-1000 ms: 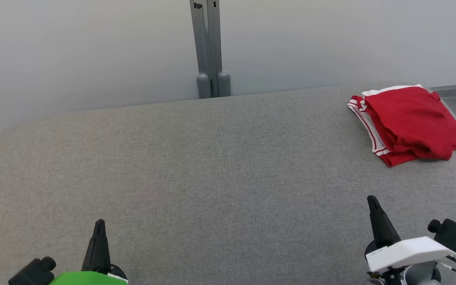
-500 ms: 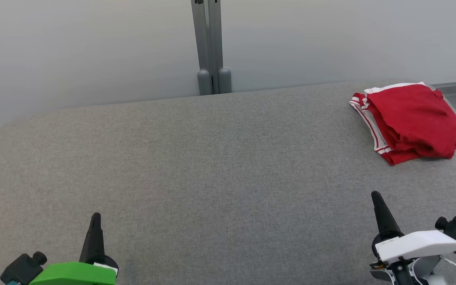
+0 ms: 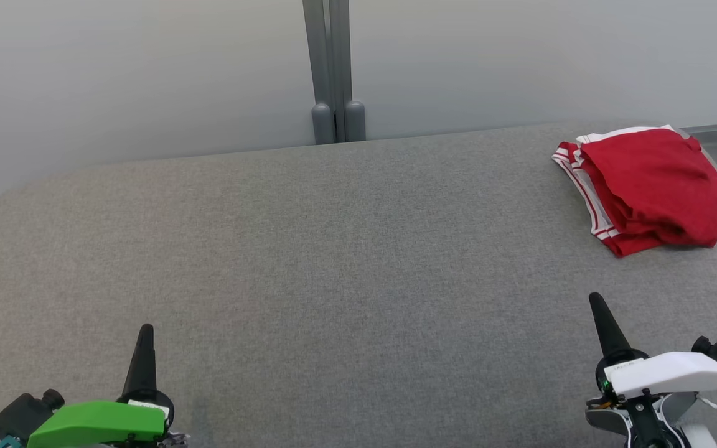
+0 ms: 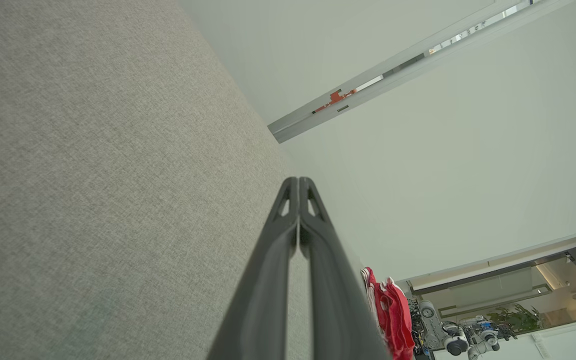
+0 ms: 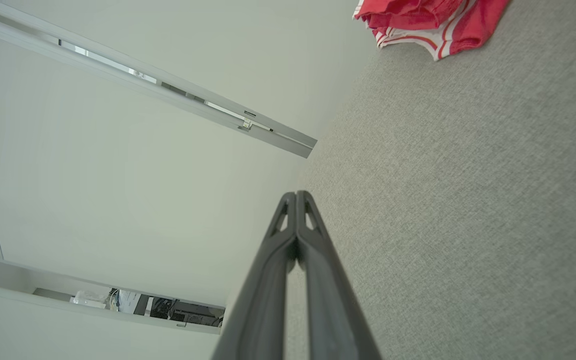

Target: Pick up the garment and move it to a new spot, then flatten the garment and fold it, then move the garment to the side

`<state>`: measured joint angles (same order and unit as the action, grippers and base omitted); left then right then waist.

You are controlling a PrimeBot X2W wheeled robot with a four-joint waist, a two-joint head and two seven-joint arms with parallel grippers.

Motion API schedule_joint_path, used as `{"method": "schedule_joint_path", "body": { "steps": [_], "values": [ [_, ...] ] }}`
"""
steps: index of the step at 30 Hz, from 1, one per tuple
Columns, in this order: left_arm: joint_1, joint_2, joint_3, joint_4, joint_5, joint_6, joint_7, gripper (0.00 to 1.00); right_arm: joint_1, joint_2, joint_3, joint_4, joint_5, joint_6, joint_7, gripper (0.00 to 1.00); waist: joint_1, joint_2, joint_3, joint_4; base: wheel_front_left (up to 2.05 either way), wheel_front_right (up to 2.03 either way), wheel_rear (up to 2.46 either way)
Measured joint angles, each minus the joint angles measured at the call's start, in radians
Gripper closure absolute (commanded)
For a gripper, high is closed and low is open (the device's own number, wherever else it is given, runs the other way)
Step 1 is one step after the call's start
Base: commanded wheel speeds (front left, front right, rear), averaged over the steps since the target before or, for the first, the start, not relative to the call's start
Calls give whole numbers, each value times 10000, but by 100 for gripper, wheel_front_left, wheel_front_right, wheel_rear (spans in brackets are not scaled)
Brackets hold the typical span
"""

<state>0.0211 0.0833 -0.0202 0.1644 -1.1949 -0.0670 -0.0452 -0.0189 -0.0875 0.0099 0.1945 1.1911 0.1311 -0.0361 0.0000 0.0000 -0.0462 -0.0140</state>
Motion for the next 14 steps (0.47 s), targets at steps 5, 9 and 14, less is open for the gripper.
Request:
{"method": "schedule_joint_path", "body": {
  "steps": [5,9,14],
  "values": [
    [-140,2,104,71,-531,-71,134,100,-85,8,-90,54,508,0,107,100,0,0,45,12,0,0,0],
    [-221,2,169,138,-872,-125,232,100,-143,15,-163,92,878,-2,219,100,0,0,79,23,0,0,0],
    [-358,2,238,226,-1344,-198,351,100,-268,29,-251,138,1335,-4,351,100,0,0,124,35,0,0,0]
  ]
}}
